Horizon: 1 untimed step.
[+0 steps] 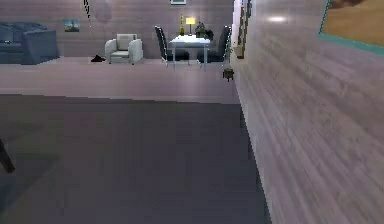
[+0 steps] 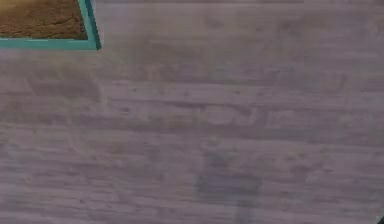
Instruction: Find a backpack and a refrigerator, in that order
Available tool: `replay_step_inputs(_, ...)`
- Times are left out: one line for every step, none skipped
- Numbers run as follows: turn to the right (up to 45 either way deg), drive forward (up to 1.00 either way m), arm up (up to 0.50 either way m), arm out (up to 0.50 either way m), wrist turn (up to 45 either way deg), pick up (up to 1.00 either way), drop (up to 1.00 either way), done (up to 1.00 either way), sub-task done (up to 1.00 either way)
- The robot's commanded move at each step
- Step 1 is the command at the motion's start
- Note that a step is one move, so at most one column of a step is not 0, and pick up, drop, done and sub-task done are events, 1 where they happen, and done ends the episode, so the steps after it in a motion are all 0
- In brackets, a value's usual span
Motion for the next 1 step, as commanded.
replay_step_inputs(0.0,1.00,0.00,0.00,0.0,0.00,0.00,0.00,0.00)
